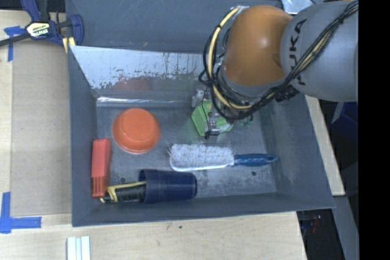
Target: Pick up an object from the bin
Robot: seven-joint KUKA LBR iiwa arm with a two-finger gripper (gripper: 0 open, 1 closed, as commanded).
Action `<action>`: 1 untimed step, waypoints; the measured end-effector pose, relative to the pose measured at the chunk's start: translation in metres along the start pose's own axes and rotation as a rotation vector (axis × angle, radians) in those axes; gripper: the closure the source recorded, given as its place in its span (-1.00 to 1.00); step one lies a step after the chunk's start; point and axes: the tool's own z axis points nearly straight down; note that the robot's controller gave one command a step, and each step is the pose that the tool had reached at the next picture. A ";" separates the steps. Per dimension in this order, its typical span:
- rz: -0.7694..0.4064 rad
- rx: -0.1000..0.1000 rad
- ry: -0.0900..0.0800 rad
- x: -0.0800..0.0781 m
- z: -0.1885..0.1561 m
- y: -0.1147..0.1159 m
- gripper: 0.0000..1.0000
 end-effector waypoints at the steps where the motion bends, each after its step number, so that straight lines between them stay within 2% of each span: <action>1: 0.002 0.000 -0.008 -0.002 -0.005 0.000 -1.00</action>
Offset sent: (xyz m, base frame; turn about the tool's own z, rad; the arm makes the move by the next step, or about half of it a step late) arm -0.0794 -0.0209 -0.0836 -0.1451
